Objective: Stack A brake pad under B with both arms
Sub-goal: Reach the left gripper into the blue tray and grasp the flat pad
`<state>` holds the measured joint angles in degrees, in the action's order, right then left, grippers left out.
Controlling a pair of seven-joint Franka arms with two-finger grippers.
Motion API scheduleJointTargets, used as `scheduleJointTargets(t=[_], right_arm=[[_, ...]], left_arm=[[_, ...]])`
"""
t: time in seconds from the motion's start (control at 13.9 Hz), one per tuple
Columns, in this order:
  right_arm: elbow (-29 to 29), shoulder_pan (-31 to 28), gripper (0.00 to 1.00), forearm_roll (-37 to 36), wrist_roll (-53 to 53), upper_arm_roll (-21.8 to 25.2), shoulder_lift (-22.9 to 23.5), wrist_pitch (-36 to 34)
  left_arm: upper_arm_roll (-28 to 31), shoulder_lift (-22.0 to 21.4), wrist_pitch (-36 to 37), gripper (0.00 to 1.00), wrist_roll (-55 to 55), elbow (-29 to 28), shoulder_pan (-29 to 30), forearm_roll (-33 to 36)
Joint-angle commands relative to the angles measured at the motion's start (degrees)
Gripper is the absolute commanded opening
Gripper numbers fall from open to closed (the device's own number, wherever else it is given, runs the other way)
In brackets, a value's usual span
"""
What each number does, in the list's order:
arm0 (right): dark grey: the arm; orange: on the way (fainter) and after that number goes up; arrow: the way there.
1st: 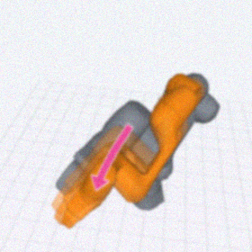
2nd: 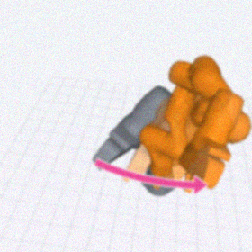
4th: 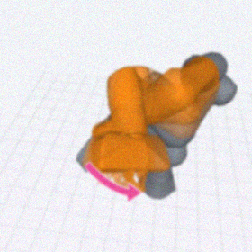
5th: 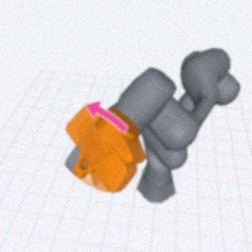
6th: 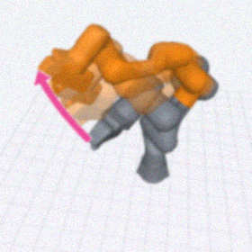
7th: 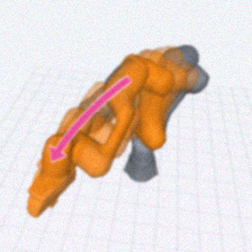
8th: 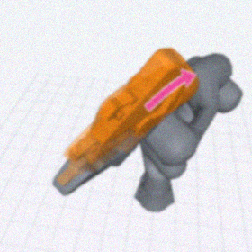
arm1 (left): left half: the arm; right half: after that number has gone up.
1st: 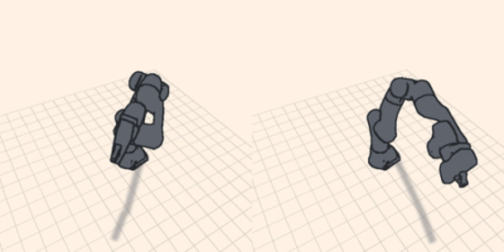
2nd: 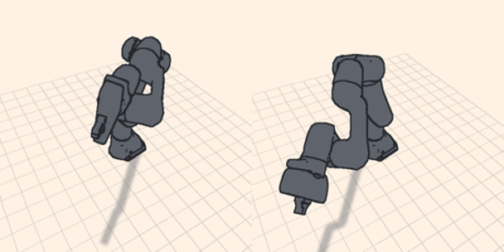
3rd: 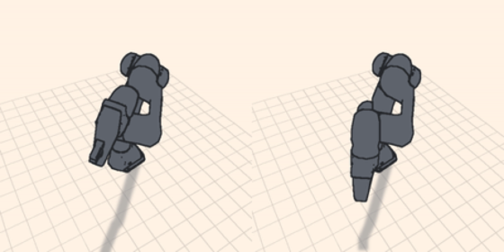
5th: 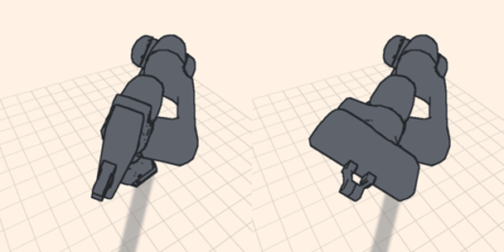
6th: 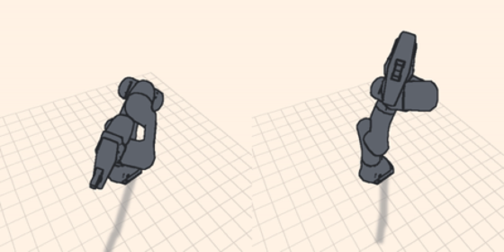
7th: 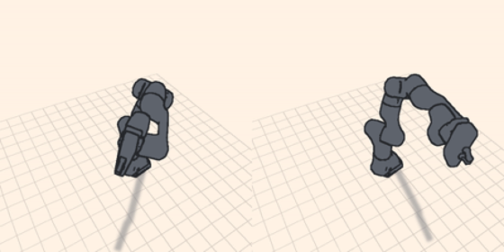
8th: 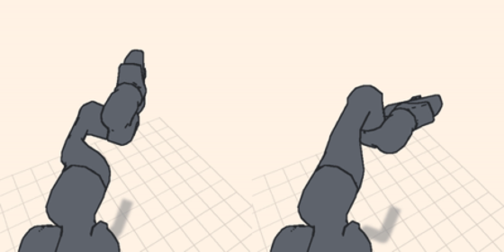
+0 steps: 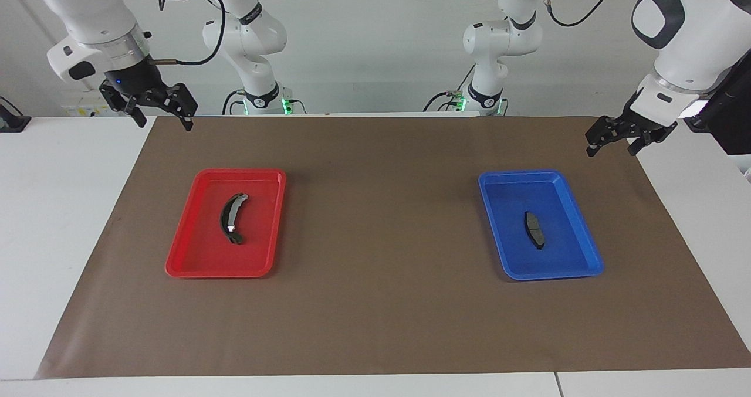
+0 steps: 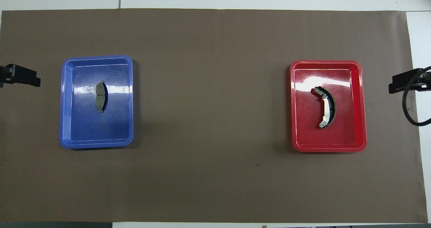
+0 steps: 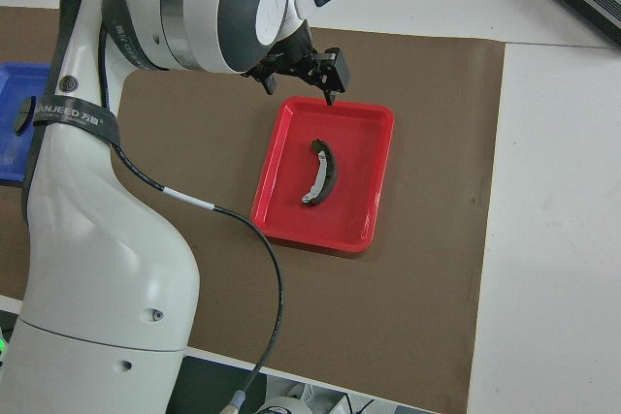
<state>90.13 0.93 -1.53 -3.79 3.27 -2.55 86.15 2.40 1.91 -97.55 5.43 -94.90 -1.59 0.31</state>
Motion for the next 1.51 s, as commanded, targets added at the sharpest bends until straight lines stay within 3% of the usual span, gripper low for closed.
scheduleJointTargets(t=[0.0,0.36,0.79,0.93,1.15,1.29,1.36,1.44], right_arm=[[0.1,-0.6,1.0,0.7,1.2,-0.2,0.0,0.3],[0.1,-0.7,1.0,0.7,1.2,-0.2,0.0,0.3],[0.1,-0.8,1.0,0.9,1.2,-0.2,0.0,0.2],[0.1,-0.6,1.0,1.3,1.3,-0.2,-0.1,0.1],[0.5,-0.6,1.0,1.3,1.8,-0.2,-0.2,0.2],[5.1,-0.1,1.0,1.4,1.3,-0.3,-1.8,4.1],[10.6,0.4,1.0,1.4,1.2,-0.3,-3.7,8.2],[17.5,0.4,1.0,1.4,0.7,-0.3,-5.9,14.0]], left_arm=[[0.1,-3.0,-10.4,0.99,-0.5,-11.6,-1.5,-0.1],[0.1,-1.5,-31.7,0.98,-3.1,-28.0,-4.4,-0.1],[0.1,5.6,-45.8,0.98,-3.3,-34.9,-5.7,-0.2],[0.1,9.6,-50.0,0.98,-3.3,-34.7,-5.9,-0.2],[0.1,10.2,-52.0,0.97,-3.2,-34.6,-5.8,-0.2],[0.1,10.5,-52.1,0.91,-3.2,-34.2,-5.8,-0.1],[0.1,10.5,-52.5,0.86,-3.2,-34.1,-5.7,-0.2],[0.1,10.5,-53.4,0.67,-3.2,-34.1,-5.6,-0.2]])
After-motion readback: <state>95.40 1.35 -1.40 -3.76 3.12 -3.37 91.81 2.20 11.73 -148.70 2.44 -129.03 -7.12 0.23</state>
